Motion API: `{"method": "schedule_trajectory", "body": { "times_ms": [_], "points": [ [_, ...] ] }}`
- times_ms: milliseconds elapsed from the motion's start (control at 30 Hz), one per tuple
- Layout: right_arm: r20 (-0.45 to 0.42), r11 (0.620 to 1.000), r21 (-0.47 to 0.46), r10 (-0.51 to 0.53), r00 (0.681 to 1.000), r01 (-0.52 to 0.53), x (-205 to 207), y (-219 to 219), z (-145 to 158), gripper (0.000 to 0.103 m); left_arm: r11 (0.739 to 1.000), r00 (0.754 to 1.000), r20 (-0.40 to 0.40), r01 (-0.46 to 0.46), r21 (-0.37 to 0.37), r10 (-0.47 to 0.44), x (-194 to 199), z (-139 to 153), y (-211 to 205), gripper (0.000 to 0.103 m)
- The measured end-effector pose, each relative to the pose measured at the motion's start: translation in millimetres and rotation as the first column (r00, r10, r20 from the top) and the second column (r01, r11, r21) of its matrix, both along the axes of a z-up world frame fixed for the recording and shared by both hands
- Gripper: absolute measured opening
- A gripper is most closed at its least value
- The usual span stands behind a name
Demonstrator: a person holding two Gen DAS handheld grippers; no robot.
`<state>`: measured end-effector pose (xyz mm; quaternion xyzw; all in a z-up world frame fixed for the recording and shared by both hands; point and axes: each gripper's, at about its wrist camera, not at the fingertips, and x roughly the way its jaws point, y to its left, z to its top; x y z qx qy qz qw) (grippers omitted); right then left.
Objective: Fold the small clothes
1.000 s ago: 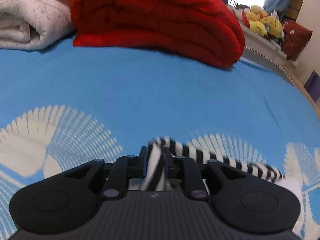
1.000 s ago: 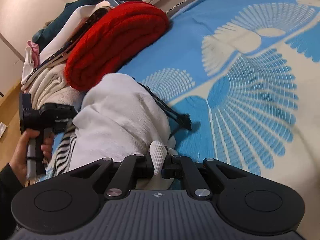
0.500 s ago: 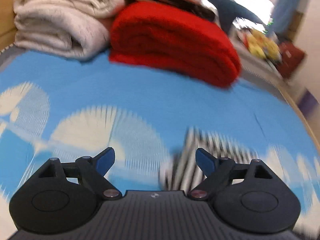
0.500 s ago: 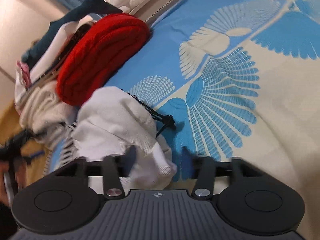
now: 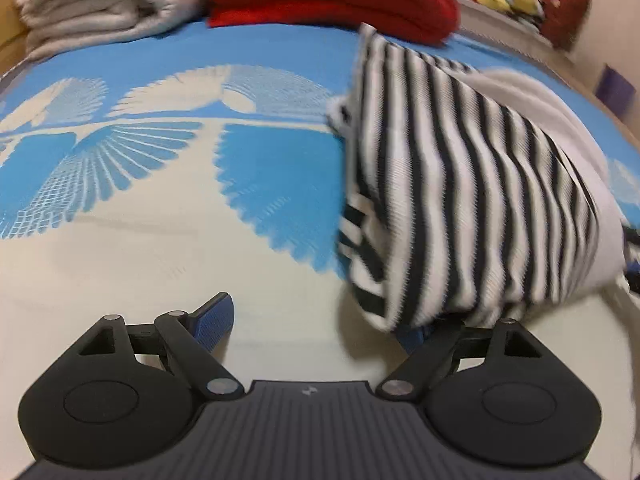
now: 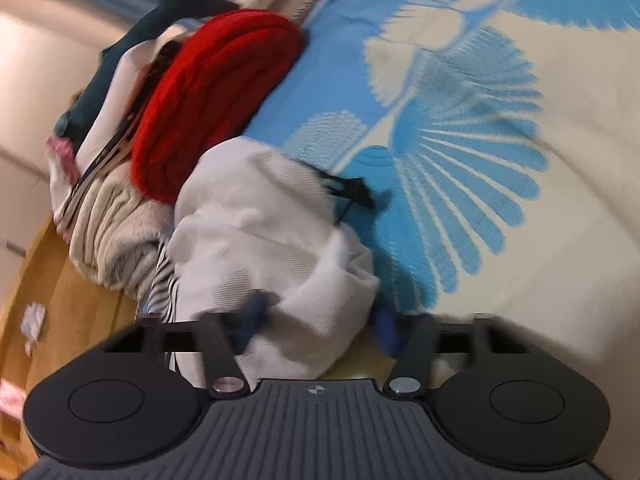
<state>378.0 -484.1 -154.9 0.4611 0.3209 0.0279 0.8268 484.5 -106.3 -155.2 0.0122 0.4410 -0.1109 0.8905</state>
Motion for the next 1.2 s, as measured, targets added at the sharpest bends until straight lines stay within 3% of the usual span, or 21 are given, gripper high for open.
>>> {"method": "schedule_trajectory", "body": {
  "times_ms": [133,167,233,267,367,467,533,567,600,700,800,900,1000,1067,1200],
  "points": [
    [0.019,0.999,-0.051,0.006,1.000,-0.005,4,8,1,0.038,1.000,0.999,0.027,-0.021,0.021,0.020,6,-2,13,0.088],
    [0.016,0.999,-0.051,-0.003,1.000,0.004,5,7,1,0.041,0.999,0.999,0.028,-0.016,0.031,0.015,3,0,12,0.088],
    [-0.017,0.998,-0.052,-0.032,0.999,0.031,2,2,4,0.056,0.999,1.000,0.006,-0.025,0.023,0.024,1,5,13,0.089],
    [-0.029,0.997,-0.059,-0.053,0.998,0.051,-3,1,8,0.056,0.999,0.999,-0.011,-0.034,0.008,0.034,-4,10,14,0.090],
    [-0.060,0.977,-0.205,-0.073,0.996,0.060,-22,5,41,0.058,0.998,0.998,-0.018,-0.057,0.005,0.057,-23,37,19,0.093],
    [-0.050,0.905,-0.425,-0.028,0.998,0.004,-47,34,90,0.069,0.997,0.999,0.045,-0.034,0.067,0.031,-56,71,11,0.093],
    [-0.048,0.833,-0.551,0.028,0.998,-0.050,-68,65,121,0.078,0.996,0.997,0.080,-0.025,0.084,0.019,-87,95,1,0.096],
    [-0.040,0.808,-0.586,0.041,0.998,-0.057,-78,76,132,0.080,0.997,0.996,0.092,-0.023,0.076,0.016,-100,104,-3,0.103],
    [-0.034,0.786,-0.615,0.044,0.998,-0.056,-89,92,145,0.086,0.998,0.993,0.117,-0.023,0.053,0.017,-116,113,-6,0.103],
    [-0.002,0.782,-0.624,0.003,1.000,-0.003,-115,122,165,0.093,0.999,0.980,0.195,-0.029,0.018,0.025,-159,127,-20,0.103],
    [0.002,0.778,-0.626,-0.060,0.998,0.048,-134,150,163,0.096,0.997,0.967,0.253,-0.036,0.063,0.019,-177,122,-35,0.103],
    [0.012,0.767,-0.632,-0.135,0.991,0.112,-143,164,140,0.096,0.997,0.969,0.247,-0.050,0.056,0.035,-180,104,-38,0.103],
    [-0.055,0.714,-0.700,-0.070,0.996,0.012,-132,174,108,0.095,0.995,0.983,0.181,-0.043,0.086,0.027,-165,87,-42,0.102],
    [-0.077,0.675,-0.738,-0.072,0.994,-0.008,-121,176,99,0.094,0.994,0.977,0.212,-0.025,0.106,0.002,-161,88,-47,0.102],
    [-0.063,0.656,-0.755,-0.070,0.996,-0.002,-105,174,97,0.094,0.992,0.964,0.265,-0.016,0.121,-0.016,-156,93,-49,0.103]
  ]
}}
